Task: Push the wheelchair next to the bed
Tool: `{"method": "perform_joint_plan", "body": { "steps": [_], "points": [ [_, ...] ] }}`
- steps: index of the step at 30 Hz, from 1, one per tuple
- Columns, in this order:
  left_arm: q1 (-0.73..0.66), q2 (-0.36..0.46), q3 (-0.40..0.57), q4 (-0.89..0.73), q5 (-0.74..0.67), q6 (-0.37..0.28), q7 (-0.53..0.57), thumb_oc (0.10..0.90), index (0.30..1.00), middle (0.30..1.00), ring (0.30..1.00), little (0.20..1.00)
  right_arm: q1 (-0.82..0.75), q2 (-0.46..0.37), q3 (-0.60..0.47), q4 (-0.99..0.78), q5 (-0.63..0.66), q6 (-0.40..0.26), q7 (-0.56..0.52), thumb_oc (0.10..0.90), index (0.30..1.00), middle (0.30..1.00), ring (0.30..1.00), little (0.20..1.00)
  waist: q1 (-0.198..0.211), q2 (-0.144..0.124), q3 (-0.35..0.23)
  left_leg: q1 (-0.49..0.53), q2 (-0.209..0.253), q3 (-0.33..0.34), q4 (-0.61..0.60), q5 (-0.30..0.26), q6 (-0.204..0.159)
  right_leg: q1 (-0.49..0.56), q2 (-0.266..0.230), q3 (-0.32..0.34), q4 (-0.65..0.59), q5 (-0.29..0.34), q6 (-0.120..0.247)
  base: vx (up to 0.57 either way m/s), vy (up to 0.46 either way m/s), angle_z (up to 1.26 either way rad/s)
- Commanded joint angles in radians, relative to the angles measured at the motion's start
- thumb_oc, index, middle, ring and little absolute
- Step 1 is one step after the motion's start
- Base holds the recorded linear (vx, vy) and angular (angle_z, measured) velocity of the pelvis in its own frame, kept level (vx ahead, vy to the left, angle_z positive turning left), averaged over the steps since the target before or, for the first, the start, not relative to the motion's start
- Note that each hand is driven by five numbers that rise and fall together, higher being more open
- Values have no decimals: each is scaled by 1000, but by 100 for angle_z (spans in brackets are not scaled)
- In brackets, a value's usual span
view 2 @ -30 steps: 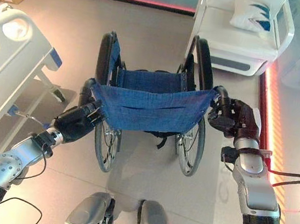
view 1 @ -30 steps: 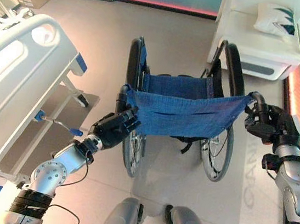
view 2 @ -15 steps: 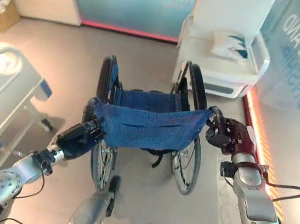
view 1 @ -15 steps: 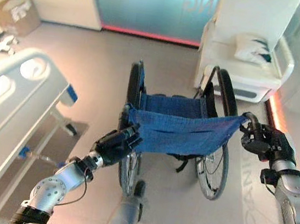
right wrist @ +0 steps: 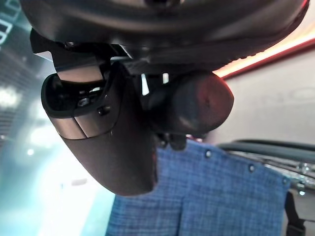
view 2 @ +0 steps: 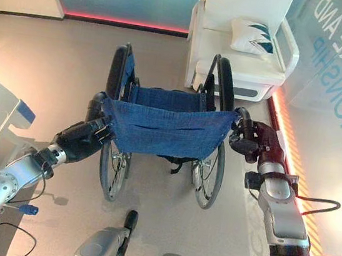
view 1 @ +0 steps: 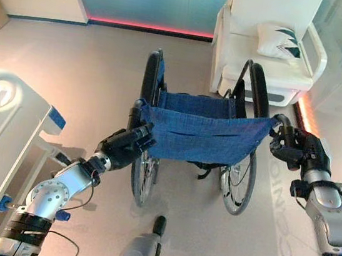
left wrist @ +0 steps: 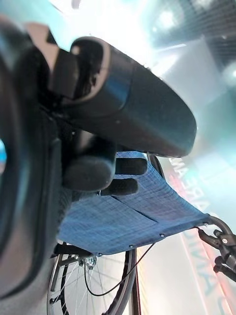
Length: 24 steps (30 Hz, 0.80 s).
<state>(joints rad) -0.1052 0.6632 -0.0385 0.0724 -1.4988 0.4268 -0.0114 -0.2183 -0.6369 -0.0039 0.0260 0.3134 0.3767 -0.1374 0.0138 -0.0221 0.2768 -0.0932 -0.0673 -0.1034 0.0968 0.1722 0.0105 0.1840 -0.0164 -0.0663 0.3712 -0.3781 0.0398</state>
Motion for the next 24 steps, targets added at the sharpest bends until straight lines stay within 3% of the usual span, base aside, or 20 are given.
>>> {"method": "perform_joint_plan", "body": {
  "steps": [1,4,8,10,13,14,17,18,20,24],
  "points": [
    [-258,10,273,-44,-104,-310,-128,400,300,300,300,300,-94,-49,148,-105,23,-173,131,400,300,300,300,300,26,11,-78,-14,-37,83,302,-278,-28,-143,-142,82,-357,449,84,263,-280,-4],
    [-266,35,300,-39,-112,-300,-117,400,300,300,300,300,-121,-45,145,-130,39,-141,148,400,300,300,300,300,12,8,-61,67,-2,70,285,-350,-23,-214,-169,136,-371,498,114,319,-335,-8],
    [-273,56,331,-25,-112,-271,-110,400,300,300,300,300,-160,-39,155,-147,57,-102,171,400,300,300,300,300,21,-9,-66,121,68,55,300,-389,-29,-225,-161,104,-351,480,128,374,-414,45],
    [-268,50,331,-22,-108,-270,-115,400,300,300,300,300,-181,-42,173,-148,69,-80,177,400,300,300,300,300,30,-23,-82,135,104,38,344,-360,-42,-221,-139,76,-313,472,110,378,-425,47],
    [-242,48,341,-49,-123,-262,-104,400,300,300,300,300,-192,-58,198,-166,65,-63,183,400,300,300,300,300,38,-32,-110,112,143,22,474,-253,-57,-207,-98,33,-301,462,66,324,-364,29],
    [-226,48,349,-63,-129,-257,-103,400,300,300,300,300,-190,-65,204,-178,61,-55,181,400,300,300,300,300,46,-33,-114,85,141,20,554,-213,-56,-195,-83,25,-299,450,44,261,-288,28],
    [-206,48,362,-69,-132,-246,-108,400,300,300,300,300,-198,-72,214,-181,67,-41,180,400,300,300,300,300,55,-30,-114,28,120,11,678,-187,-53,-178,-59,7,-282,428,15,241,-198,20],
    [-194,38,367,-60,-127,-245,-115,400,300,300,300,300,-208,-69,228,-172,70,-38,178,400,300,300,300,300,69,-27,-111,-5,79,4,683,-195,-47,-156,-36,5,-275,416,6,326,-141,-19],
    [-186,40,371,-50,-130,-254,-120,400,300,300,300,300,-238,-63,258,-157,71,-36,174,400,300,300,300,300,87,-19,-111,1,23,7,535,-203,-43,-114,5,4,-271,385,4,402,-117,-6],
    [-201,36,340,-43,-123,-284,-116,400,300,300,300,300,-277,-48,300,-135,71,-34,150,400,300,300,300,300,100,-7,-103,0,13,40,294,-141,-53,-59,51,-2,-267,337,-14,299,-43,6]
  ]
}}
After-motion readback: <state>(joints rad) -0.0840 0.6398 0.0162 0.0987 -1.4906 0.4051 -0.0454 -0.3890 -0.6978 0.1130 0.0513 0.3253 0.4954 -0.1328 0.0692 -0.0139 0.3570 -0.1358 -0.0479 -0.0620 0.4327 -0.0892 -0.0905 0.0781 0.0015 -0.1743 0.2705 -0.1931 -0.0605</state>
